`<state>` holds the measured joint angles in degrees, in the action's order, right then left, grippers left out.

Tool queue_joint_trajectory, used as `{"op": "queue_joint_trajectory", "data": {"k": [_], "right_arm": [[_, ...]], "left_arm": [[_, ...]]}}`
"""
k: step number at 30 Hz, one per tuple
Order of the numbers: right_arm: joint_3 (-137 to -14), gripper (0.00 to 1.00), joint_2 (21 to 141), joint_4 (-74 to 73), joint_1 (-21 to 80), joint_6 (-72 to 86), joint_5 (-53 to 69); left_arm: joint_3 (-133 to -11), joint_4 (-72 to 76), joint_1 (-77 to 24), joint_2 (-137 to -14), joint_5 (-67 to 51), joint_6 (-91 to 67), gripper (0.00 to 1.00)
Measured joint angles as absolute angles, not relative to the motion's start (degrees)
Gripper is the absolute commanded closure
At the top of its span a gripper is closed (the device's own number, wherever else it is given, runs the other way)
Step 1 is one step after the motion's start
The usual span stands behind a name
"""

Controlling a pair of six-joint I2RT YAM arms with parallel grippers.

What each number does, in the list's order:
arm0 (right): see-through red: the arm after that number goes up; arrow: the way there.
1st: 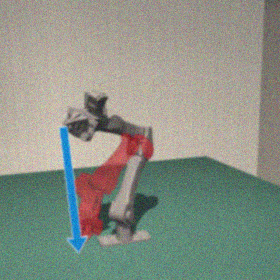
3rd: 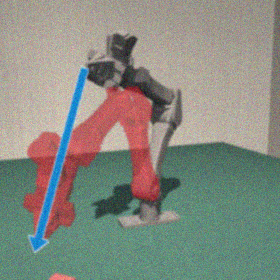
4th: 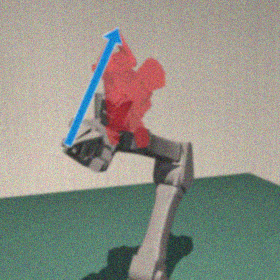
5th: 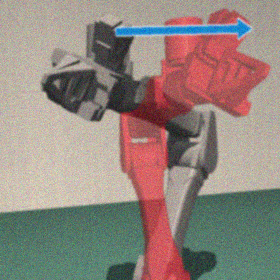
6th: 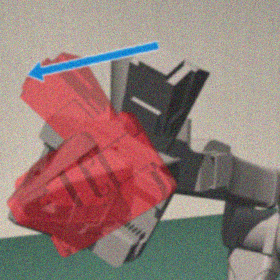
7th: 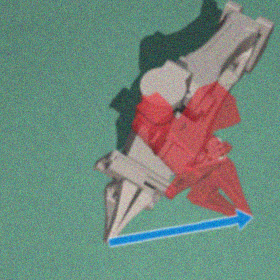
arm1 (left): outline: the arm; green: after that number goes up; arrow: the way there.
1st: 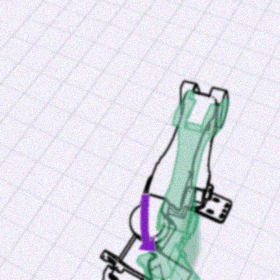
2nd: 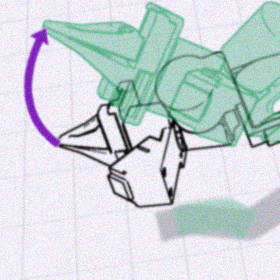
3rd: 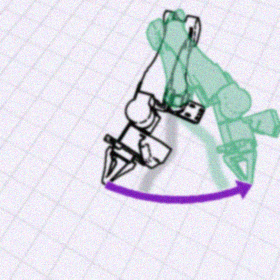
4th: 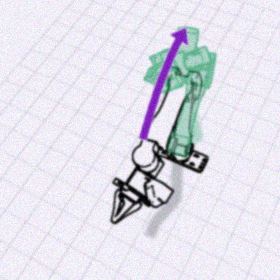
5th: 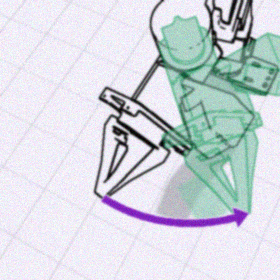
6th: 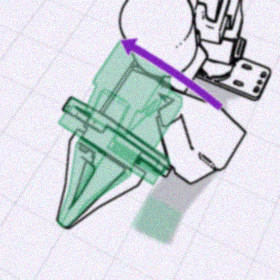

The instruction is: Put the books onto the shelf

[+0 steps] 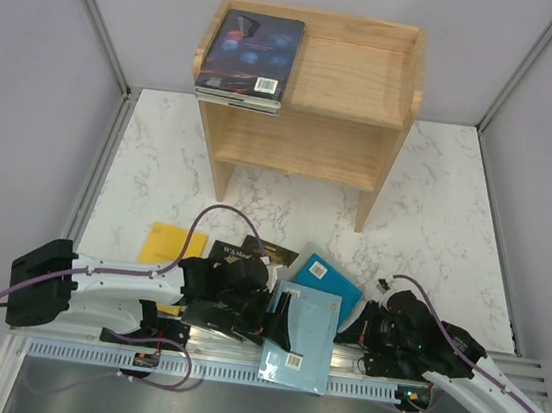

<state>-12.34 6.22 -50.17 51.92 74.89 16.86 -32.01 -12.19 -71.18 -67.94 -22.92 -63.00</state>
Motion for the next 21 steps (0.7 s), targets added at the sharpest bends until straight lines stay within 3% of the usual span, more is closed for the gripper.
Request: {"op": "queue_joint_trajectory", "data": {"k": [5, 6, 9, 21], "right_arm": [[-12.3, 1.00, 3.0, -50.5, 51.9, 75.5, 17.0], [-12.3, 0.89, 2.6, -50.5, 51.9, 75.8, 17.1], [-12.3, 0.79, 2.1, -50.2, 51.9, 76.5, 17.6], [-12.1, 0.89, 6.4, -49.3, 51.9, 76.1, 18.2]], "left_arm": [[-30.8, -12.2, -71.2, -65.6, -22.7, -63.9, 0.08], [-30.7, -12.2, -71.2, -65.3, -22.7, -64.1, 0.08], [-30.0, -11.7, -71.2, -65.0, -22.7, -64.5, 0.08], [-22.1, -3.8, -73.4, -65.9, -23.1, -68.8, 0.15]]}}
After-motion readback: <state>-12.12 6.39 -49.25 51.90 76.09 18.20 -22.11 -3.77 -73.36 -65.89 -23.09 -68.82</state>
